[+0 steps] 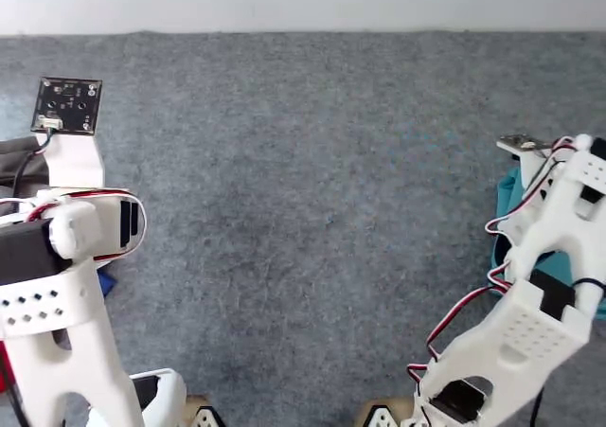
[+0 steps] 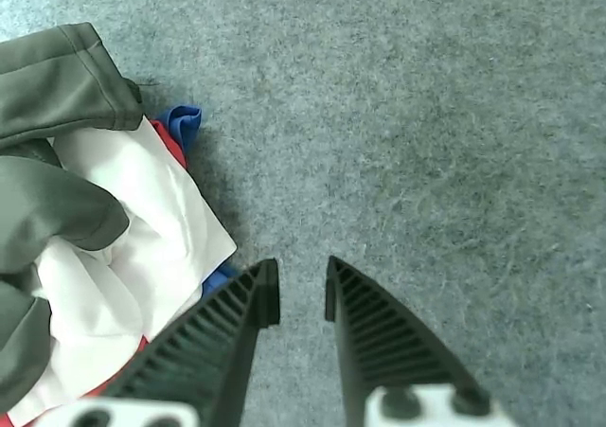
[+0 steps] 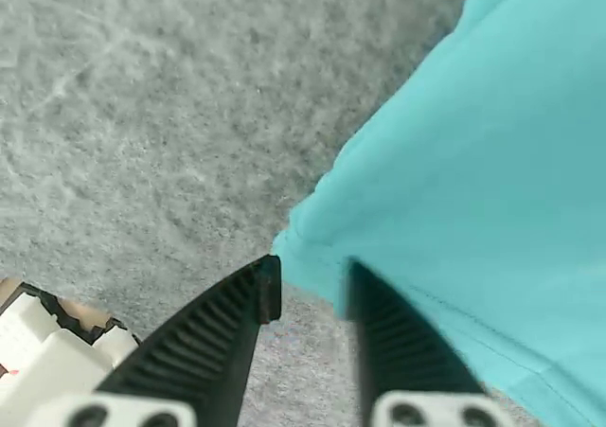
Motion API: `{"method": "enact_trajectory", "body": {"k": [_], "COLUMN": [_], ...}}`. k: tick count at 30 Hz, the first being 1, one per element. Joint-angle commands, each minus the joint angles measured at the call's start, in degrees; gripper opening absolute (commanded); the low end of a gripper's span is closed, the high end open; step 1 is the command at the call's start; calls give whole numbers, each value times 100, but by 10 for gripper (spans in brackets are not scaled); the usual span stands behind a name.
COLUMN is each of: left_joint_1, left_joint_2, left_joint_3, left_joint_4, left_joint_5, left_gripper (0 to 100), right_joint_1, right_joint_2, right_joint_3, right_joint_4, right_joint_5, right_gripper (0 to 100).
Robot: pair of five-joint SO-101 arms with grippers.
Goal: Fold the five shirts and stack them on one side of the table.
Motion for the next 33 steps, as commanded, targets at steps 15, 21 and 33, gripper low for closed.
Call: {"method": "enact_trajectory", "body": {"k": [15, 21, 33], "left_joint_1": [9, -782, -2207], "left_joint_2": [-44, 475, 2462], "left_joint_3": [-13, -13, -2141], "left_joint_4": [-9, -44, 26], "left_joint_5": [-44, -281, -1521], "left_gripper": [94, 98, 241], "right_joint_1": [84, 40, 48], "right_joint_2": [-1622, -2809, -4936], "right_joint_3": [53, 967, 3824], "right_joint_4": [251, 251, 233], "right_joint_5": [-492, -800, -809], "right_gripper": [21, 9, 9]}}
